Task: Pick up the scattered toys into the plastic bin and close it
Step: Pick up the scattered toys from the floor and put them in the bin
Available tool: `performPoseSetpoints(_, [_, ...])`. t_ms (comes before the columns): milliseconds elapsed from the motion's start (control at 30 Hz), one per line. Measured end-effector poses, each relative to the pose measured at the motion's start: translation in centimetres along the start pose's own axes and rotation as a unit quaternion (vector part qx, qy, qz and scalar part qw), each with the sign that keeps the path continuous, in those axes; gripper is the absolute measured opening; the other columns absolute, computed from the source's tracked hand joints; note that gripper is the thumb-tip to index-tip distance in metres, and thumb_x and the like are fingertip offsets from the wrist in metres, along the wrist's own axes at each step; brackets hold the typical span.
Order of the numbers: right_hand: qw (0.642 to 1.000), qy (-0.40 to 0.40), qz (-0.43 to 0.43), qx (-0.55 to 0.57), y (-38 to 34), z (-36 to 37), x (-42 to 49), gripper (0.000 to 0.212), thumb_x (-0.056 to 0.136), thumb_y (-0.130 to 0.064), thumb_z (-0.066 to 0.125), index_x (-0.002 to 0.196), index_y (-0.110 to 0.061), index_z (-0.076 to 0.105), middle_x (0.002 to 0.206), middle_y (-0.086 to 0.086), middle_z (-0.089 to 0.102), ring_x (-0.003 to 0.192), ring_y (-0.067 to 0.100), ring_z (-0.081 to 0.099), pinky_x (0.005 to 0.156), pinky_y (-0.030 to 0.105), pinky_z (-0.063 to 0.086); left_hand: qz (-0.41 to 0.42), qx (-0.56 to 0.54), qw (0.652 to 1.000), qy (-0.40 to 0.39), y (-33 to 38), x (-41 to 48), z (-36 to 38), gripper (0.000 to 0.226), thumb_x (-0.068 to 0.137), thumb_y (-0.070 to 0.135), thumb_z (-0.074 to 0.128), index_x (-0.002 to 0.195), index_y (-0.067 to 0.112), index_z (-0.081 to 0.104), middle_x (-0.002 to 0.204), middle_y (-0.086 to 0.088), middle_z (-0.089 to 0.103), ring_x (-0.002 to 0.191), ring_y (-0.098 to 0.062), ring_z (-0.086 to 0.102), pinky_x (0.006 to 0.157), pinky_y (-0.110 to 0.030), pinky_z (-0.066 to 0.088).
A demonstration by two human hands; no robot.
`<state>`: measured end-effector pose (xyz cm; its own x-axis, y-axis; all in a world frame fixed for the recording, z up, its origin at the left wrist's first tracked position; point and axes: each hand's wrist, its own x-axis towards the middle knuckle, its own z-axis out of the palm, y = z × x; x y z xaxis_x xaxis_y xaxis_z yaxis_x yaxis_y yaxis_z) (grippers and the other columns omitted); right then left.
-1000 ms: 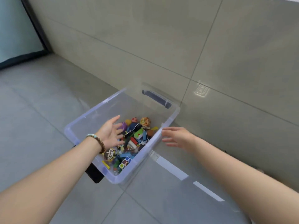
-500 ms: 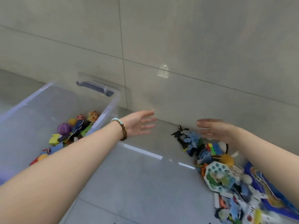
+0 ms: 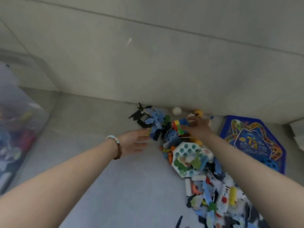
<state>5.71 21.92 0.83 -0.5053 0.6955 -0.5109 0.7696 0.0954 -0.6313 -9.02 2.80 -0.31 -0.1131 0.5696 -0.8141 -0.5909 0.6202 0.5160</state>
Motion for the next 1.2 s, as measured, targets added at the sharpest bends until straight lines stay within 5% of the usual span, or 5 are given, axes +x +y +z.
performPoseSetpoints(67, [1.000,0.009,-0.017,-0.014,0.6,0.8,0.5,0.052,0.075,-0.039,0.074,0.113,-0.016,0.047,0.098,-0.005,0.051,0.090,0.015,0.053,0.082,0.033,0.043,-0.017,-0.014,1.000,-0.018,-0.5,0.9,0.8,0.049,0.092,0.042,0.049,0.135,0.019,0.045,0.135,-0.002,0.049,0.118,-0.022,0.049,0.103,-0.036,0.038])
performPoseSetpoints(300, [0.981,0.019,-0.002,-0.193,0.4,3.9,0.6,0.107,0.064,-0.072,0.065,0.146,-0.029,0.011,0.150,0.003,0.030,0.137,0.028,0.031,0.109,0.045,0.030,-0.051,-0.101,0.993,-0.033,-2.1,2.4,3.0,0.061,0.092,0.050,0.045,0.140,0.013,0.037,0.139,-0.011,0.047,0.123,-0.034,0.048,0.104,-0.044,0.039])
performPoseSetpoints(533, [0.959,0.051,0.005,-0.280,-0.6,5.8,1.7,0.102,0.066,-0.080,0.053,0.146,-0.029,0.016,0.140,0.013,0.037,0.132,0.033,0.035,0.104,0.041,0.031,-0.021,-0.218,0.975,-0.038,-2.8,3.1,4.9,0.070,0.091,0.057,0.038,0.147,0.019,0.024,0.151,-0.006,0.031,0.122,-0.042,0.047,0.082,-0.044,0.051])
performPoseSetpoints(733, [0.943,0.104,-0.038,-0.314,-0.1,6.4,1.9,0.068,0.078,-0.068,0.050,0.132,-0.029,0.035,0.123,0.013,0.049,0.118,0.031,0.044,0.095,0.039,0.032,-0.006,-0.230,0.973,-0.038,-2.2,3.7,5.7,0.061,0.092,0.061,0.027,0.145,0.030,0.029,0.151,-0.005,0.029,0.118,-0.035,0.049,0.090,-0.043,0.046])
performPoseSetpoints(1200, [0.952,0.064,-0.069,-0.291,0.4,5.6,3.9,0.072,0.072,-0.066,0.060,0.127,-0.025,0.040,0.116,0.004,0.059,0.108,0.025,0.055,0.085,0.036,0.043,0.027,-0.304,0.951,-0.046,-2.4,5.1,5.5,0.057,0.097,0.052,0.025,0.144,0.021,0.032,0.153,-0.012,0.026,0.138,-0.028,0.031,0.112,-0.039,0.031])
